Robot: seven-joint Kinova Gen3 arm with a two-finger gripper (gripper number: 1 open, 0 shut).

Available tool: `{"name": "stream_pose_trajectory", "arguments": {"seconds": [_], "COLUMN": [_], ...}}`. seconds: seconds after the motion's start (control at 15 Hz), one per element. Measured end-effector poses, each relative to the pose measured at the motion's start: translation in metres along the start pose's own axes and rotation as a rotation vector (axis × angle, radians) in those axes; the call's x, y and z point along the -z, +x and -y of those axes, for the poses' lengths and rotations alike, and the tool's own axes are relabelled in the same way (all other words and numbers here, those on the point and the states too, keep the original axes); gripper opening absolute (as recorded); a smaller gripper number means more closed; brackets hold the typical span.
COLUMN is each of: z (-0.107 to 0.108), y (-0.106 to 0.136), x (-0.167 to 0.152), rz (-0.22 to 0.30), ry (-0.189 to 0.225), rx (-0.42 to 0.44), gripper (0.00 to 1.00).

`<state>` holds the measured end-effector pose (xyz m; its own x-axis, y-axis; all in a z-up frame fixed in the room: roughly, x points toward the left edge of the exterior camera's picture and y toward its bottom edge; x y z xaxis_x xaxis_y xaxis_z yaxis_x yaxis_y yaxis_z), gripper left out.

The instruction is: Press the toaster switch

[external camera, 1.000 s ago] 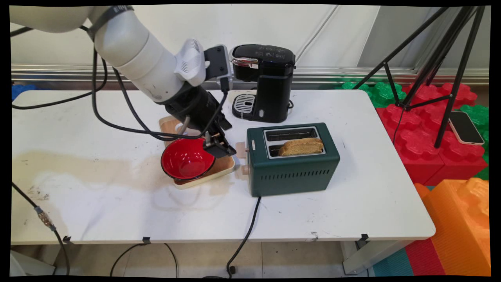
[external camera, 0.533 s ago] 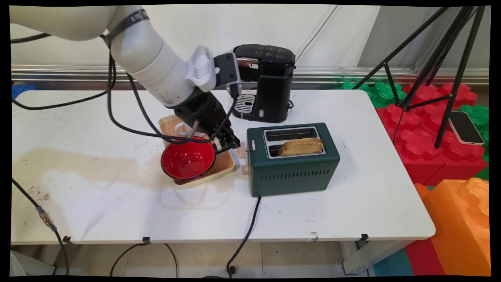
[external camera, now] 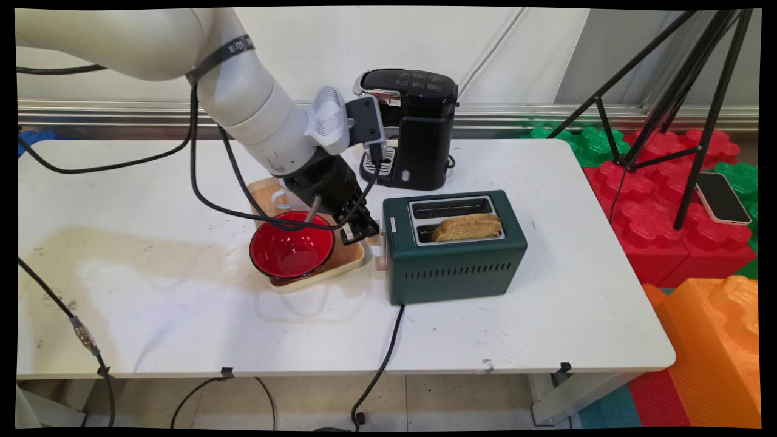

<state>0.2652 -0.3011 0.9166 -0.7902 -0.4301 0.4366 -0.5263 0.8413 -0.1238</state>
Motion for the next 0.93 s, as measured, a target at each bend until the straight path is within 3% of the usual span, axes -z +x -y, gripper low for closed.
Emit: {"name": "stream_pose_trajectory", "arguments": {"seconds": [0.93], "z": [0.002], "y": [-0.016], "x": [-0.038], "rz": [0.02], "ry": [-0.02], "rx": [0.0], "gripper": [0.0]}}
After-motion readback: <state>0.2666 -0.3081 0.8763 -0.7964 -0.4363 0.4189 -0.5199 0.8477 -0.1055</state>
